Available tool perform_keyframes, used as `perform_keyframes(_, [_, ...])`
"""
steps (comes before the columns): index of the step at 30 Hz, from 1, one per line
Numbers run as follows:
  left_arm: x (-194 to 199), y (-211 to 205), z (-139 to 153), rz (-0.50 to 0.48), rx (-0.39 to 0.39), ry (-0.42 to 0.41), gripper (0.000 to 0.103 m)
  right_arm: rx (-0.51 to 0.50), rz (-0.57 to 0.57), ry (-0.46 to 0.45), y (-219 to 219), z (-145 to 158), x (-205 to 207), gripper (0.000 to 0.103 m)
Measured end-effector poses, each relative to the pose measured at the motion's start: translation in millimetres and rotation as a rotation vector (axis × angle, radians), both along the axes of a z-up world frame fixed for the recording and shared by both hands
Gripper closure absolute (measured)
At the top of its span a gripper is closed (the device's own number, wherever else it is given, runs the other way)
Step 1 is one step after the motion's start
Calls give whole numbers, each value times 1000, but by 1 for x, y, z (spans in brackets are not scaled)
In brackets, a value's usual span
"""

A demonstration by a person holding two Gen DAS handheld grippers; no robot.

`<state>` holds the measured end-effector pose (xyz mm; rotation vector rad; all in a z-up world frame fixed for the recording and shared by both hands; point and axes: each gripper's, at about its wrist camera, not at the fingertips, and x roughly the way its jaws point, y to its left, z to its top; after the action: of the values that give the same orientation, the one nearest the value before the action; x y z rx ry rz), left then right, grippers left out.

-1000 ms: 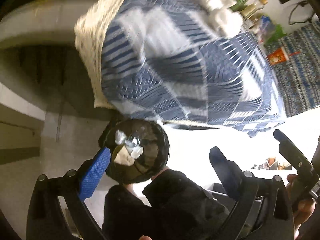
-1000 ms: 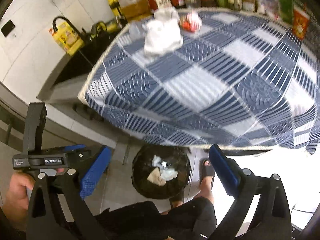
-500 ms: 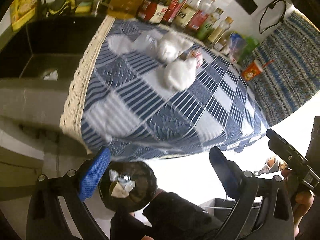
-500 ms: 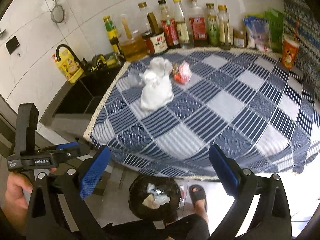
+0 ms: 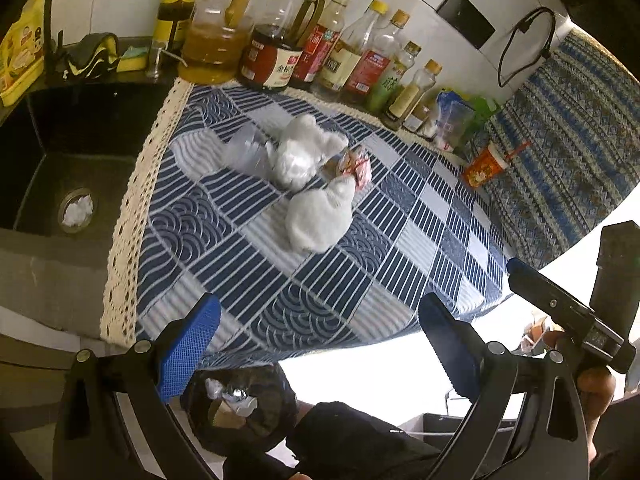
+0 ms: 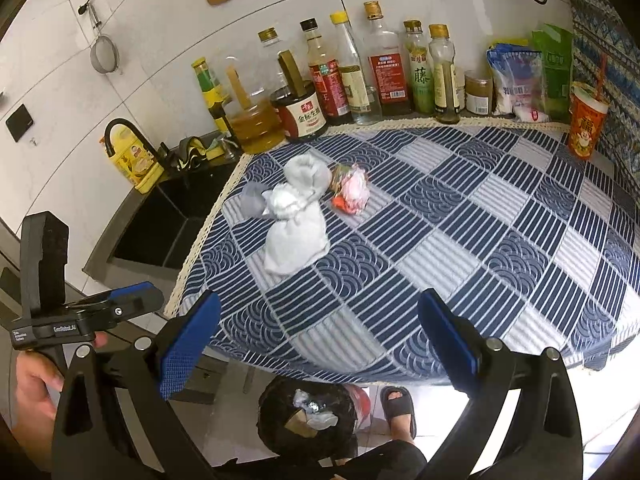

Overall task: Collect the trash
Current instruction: 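Grasp a white tissue with the left gripper while the right gripper grasps the pink wrapper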

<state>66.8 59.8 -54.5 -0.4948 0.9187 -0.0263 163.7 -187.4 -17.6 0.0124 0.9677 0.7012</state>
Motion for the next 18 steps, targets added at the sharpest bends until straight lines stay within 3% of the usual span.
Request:
perform_keyframes(8, [22, 5, 4, 50, 11, 1, 7, -11, 40, -2, 3, 5, 52, 5])
perform_keyframes(18, [54, -4, -4, 105, 32, 48, 7, -37, 115, 43, 15, -16, 118, 5])
